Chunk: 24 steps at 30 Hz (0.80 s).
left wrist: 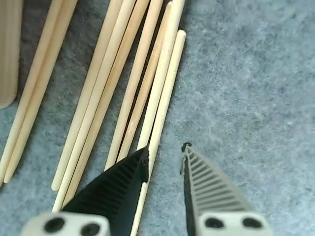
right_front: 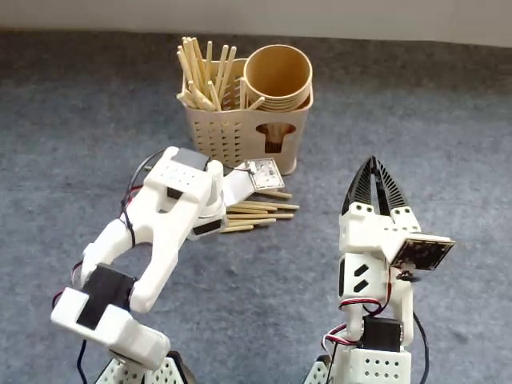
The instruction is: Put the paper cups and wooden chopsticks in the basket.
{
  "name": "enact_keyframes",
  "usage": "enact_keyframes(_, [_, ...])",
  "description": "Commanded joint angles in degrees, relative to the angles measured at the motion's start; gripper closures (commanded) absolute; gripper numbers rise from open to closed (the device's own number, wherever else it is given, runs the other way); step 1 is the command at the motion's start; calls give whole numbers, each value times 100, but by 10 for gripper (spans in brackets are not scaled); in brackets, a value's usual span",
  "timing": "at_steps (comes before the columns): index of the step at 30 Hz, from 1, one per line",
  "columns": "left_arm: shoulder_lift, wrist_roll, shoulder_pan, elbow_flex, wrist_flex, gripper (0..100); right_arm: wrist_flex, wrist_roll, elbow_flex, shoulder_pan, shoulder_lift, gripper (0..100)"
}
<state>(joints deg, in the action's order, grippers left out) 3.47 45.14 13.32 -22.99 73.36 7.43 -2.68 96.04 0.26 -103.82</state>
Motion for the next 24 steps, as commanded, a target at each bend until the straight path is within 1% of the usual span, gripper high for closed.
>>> enact_keyframes(1, [92, 35, 57, 330, 18, 874, 22, 105, 875, 13, 40, 993])
enact_keyframes(7, [101, 35, 66, 277, 9, 874, 22, 105, 875, 13, 40, 993])
enact_keyframes(12, [145, 35, 57, 127, -369, 874, 22, 105, 875, 13, 40, 993])
enact_keyframes(18, [752, 35, 75, 75, -571, 877, 22, 105, 875, 13, 40, 993])
enact_keyframes(21, [980, 26, 66, 180, -554, 913, 22, 105, 875, 13, 40, 993])
enact_keyframes(24, [1024, 26, 84, 242, -440, 923, 22, 105, 875, 13, 40, 993])
